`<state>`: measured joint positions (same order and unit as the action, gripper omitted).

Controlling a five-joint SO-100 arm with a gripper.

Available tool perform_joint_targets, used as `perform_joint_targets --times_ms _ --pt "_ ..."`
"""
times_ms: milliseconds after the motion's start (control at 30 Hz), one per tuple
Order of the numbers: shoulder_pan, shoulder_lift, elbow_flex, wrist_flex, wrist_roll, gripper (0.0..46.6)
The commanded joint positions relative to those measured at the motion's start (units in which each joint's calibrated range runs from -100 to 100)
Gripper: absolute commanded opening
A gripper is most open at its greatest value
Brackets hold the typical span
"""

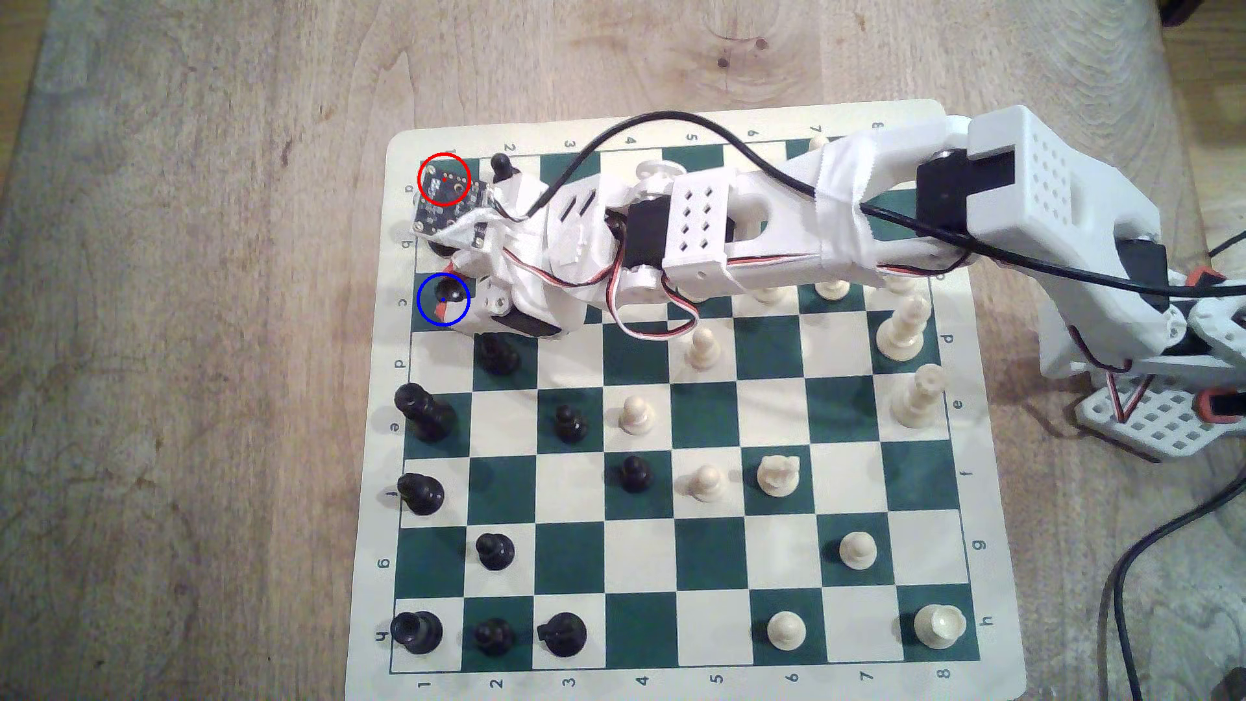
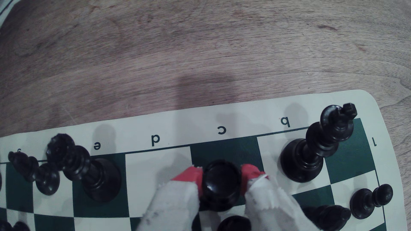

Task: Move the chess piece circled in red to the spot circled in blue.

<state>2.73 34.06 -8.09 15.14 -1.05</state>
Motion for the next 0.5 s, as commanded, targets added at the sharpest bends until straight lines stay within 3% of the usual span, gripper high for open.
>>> perform_joint_targets --times_ms 0,467 --pt "0.6 -1.04 -6.69 -1.13 0.2 0.4" --pt "1.61 1.68 -9.95 -1.13 0.73 0.4"
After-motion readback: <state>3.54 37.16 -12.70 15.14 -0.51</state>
